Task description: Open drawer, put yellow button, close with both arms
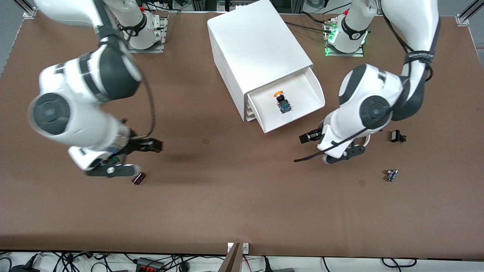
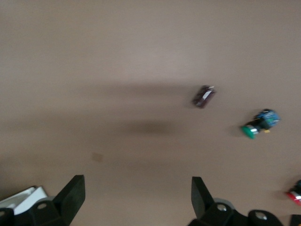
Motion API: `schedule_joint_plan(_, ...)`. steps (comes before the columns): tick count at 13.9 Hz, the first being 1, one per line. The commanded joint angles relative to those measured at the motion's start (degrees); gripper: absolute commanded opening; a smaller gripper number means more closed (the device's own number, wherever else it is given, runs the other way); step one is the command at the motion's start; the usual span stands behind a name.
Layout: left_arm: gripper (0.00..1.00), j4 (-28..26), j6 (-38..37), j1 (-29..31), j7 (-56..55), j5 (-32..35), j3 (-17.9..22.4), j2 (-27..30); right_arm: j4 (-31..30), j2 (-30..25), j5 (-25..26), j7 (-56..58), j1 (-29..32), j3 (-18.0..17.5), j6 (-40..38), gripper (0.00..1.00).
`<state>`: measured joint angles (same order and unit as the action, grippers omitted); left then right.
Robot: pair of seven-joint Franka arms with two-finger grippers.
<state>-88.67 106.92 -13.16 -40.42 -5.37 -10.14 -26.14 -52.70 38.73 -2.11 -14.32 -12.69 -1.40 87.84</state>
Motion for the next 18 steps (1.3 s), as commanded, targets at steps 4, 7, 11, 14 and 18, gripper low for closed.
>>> schedule_joint_plan(4,1.00,-9.49,6.63,0.50,-4.13,0.62,-4.00,3.55,-0.74,-2.59,-1.06,4.04,8.38,-0.80,-1.97,1.00)
schedule_joint_plan(7,1.00,-12.39,6.63,0.50,-5.28,0.62,-4.71,5.74,-5.62,-7.94,-0.62,3.95,9.78,-0.09,-1.80,1.00)
schedule_joint_plan(11,1.00,-15.83,6.72,1.03,-5.46,0.36,-7.96,7.07,-17.86,-19.28,-0.09,4.04,12.77,-0.09,0.57,1.00)
schedule_joint_plan(14,1.00,-16.71,6.72,1.03,-9.92,0.36,-10.77,7.95,-25.59,-26.40,2.46,7.64,14.61,-0.18,3.55,1.00)
schedule_joint_plan(18,1.00,-17.50,6.81,0.68,-13.54,0.36,-13.76,7.95,-27.90,-30.55,2.55,13.62,16.82,-0.09,4.10,1.00)
